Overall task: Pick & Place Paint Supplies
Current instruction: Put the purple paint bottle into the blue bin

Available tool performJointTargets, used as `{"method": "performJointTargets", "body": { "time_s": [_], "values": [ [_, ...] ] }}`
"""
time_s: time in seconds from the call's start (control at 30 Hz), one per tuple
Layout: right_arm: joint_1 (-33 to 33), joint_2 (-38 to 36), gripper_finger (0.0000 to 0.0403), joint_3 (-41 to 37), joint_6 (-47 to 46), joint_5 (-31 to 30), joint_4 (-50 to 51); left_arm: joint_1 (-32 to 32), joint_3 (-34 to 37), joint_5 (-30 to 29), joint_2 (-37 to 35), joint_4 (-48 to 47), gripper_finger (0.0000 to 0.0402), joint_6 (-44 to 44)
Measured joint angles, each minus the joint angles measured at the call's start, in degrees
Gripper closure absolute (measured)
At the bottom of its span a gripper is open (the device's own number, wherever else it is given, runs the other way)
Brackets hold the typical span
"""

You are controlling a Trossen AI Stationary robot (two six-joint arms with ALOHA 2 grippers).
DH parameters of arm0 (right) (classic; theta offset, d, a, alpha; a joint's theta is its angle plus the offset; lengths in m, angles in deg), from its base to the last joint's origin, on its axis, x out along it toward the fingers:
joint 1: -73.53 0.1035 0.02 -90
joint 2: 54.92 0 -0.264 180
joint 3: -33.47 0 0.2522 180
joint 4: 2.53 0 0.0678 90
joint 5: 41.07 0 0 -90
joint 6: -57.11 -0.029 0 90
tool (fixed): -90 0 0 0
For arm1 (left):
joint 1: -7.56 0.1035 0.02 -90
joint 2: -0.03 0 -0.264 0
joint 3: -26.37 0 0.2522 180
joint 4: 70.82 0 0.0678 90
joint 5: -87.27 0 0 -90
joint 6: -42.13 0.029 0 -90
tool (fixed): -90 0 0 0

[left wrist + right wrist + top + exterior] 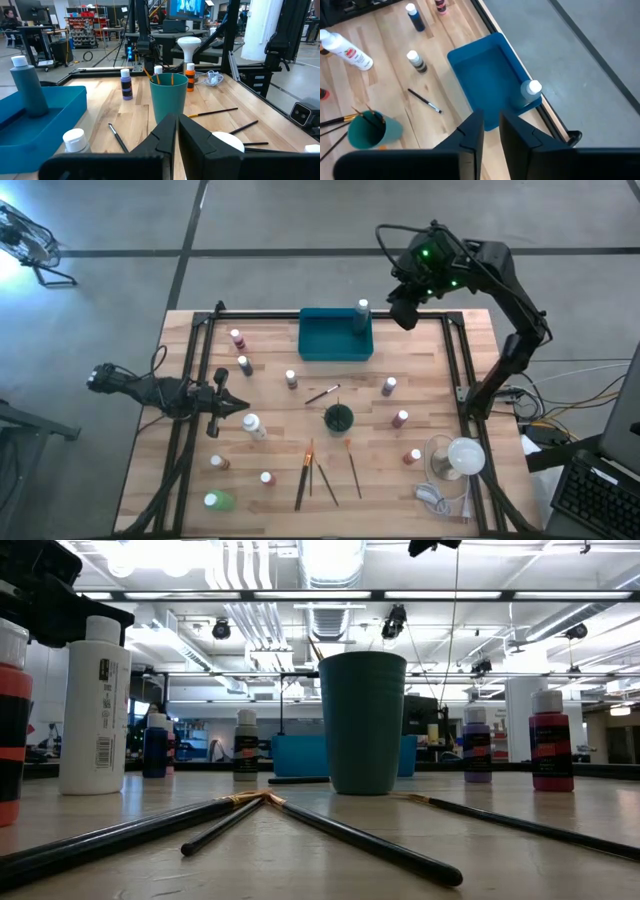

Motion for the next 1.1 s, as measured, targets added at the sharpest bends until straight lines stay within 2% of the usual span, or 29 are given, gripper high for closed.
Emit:
{"method": "performJointTargets", "body": {
  "time_s": [0.43,0.7,1.1],
  "values": [
    [0.2,3.3,0.0354,-2.7,4.3,0.0,0.2,0.0,0.0,0.0,0.0,0.0,0.0376,0.0],
    [-0.2,-1.7,0.0381,-10.1,4.1,-4.1,0.3,0.0,0.0,0.0,0.0,0.0,0.0376,0.0],
    [-0.2,-11.0,0.0394,-19.8,2.2,-4.4,-7.7,0.0,0.0,0.0,0.0,0.0,0.0376,0.0]
  ]
}}
